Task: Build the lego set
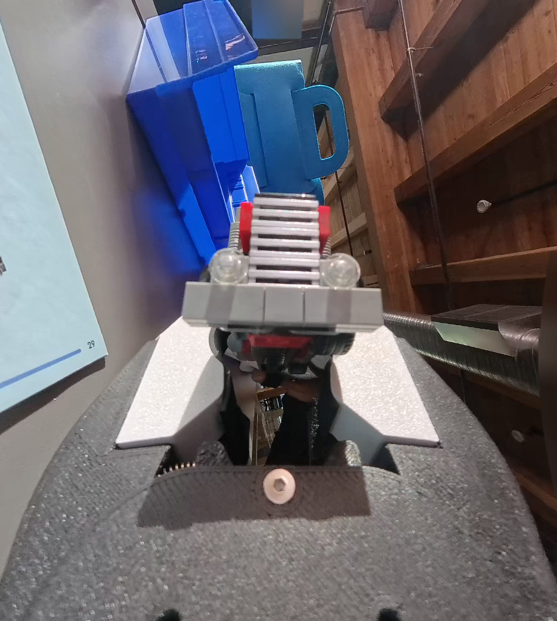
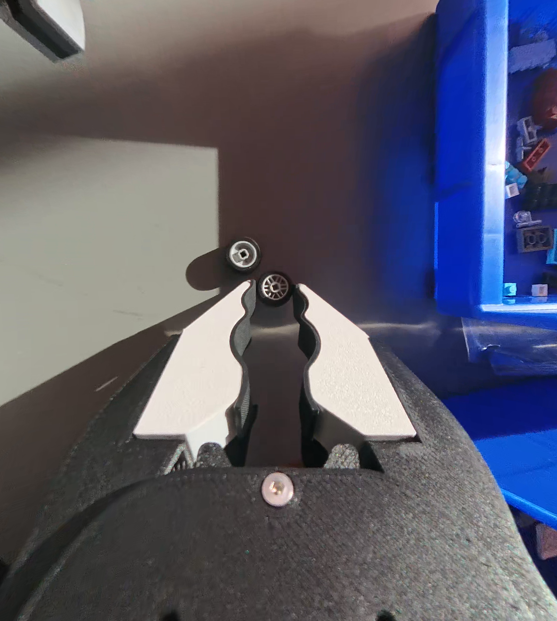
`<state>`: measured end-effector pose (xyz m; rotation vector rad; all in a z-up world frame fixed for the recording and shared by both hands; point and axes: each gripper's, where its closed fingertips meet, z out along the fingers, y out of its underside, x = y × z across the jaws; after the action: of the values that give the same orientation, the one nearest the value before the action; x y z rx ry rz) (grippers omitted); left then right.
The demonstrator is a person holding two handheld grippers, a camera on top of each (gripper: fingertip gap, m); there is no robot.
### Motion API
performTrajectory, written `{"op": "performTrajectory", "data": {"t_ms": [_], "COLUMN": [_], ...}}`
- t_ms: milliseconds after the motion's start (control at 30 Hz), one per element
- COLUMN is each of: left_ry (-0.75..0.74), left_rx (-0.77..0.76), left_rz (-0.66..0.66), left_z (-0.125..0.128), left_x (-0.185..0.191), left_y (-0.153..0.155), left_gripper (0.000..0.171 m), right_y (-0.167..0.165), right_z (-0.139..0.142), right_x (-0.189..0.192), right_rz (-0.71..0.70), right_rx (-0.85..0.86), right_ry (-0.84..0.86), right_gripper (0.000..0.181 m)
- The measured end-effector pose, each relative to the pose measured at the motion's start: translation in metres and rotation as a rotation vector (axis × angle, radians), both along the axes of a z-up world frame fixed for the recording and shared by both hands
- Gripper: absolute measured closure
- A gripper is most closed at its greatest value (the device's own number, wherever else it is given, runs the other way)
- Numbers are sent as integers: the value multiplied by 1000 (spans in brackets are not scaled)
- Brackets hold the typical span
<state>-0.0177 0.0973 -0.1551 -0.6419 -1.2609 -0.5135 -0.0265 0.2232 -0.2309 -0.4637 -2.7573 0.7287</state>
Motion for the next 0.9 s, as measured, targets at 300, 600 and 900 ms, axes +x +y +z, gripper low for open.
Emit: {"op": "performTrajectory", "data": {"t_ms": [300,600,900], "left_ry": [-1,-66,-107], "left_rx": [9,-49,-13], "left_rz": [-1,8,46], "left_z": [-1,-12,-16], "left_x": [0,0,-3], "left_y": [-1,0,-8], "left_gripper": [117,117,117], "right_y": [-3,-22,-62], "right_z": [7,-2,44], "right_x": [1,11,23], "right_rz": [-11,103,169], "right_rx": [-101,-134,-427], "right_ry": [3,-15,73], "right_gripper": [145,154,158]}}
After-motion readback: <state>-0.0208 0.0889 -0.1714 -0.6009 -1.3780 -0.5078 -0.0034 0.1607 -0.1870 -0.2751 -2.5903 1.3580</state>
